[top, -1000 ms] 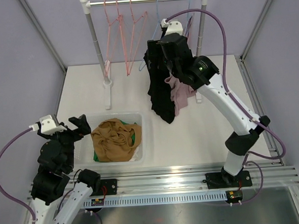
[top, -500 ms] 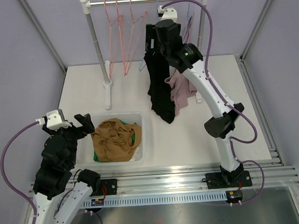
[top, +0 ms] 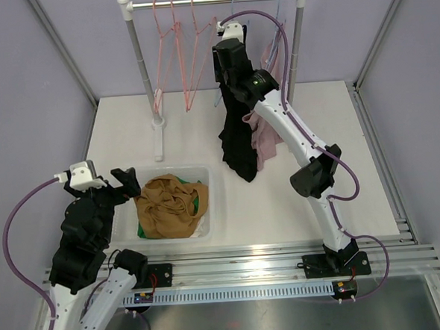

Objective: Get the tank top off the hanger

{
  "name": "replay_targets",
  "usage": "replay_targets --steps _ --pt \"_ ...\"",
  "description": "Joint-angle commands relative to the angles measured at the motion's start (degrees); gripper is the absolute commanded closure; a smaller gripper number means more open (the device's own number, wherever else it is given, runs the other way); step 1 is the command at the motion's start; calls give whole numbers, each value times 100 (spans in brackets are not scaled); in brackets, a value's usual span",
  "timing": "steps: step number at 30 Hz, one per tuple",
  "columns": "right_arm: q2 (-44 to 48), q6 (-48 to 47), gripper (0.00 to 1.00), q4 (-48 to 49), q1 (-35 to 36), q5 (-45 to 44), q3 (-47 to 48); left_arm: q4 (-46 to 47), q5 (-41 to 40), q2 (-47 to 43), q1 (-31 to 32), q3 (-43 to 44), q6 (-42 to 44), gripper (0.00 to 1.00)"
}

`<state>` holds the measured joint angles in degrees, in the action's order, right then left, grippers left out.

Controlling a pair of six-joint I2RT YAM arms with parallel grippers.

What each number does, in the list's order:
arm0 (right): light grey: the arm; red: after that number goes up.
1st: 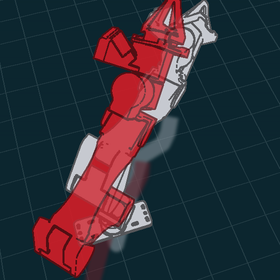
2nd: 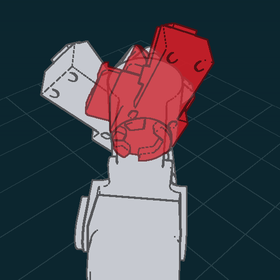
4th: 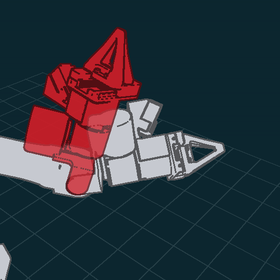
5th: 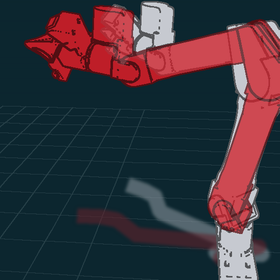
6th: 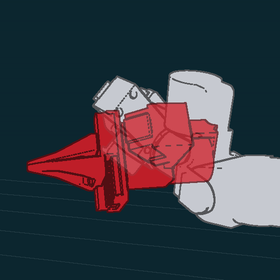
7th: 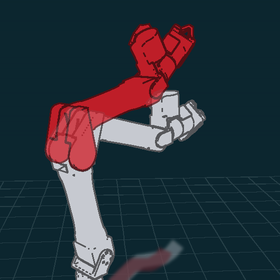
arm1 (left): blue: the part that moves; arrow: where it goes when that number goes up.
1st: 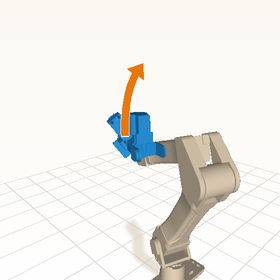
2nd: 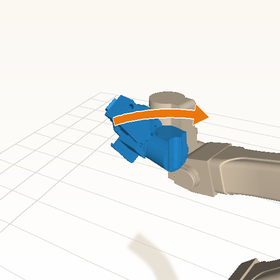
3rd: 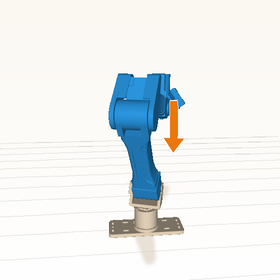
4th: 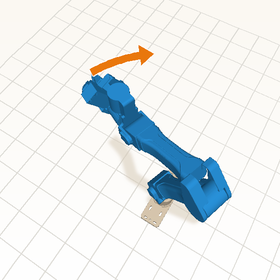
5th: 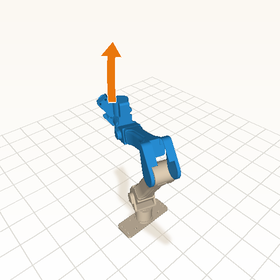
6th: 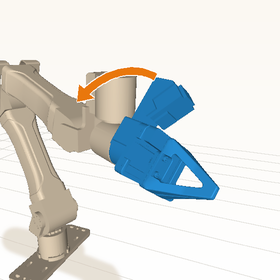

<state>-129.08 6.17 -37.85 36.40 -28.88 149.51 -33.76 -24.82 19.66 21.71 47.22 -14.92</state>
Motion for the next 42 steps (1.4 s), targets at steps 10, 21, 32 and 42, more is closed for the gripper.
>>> replay_targets --steps 10,21,32,42 --pt "462 -345 57 242 -54 -109 236 177 329 117 -80 120 77 1" --pt "673 -433 40 295 -72 -197 307 159 390 187 -80 129 77 1" --pt "542 -257 58 190 -300 76 368 150 408 213 -80 121 77 1" --pt "611 -213 100 102 -397 208 377 141 425 240 -80 129 77 1"
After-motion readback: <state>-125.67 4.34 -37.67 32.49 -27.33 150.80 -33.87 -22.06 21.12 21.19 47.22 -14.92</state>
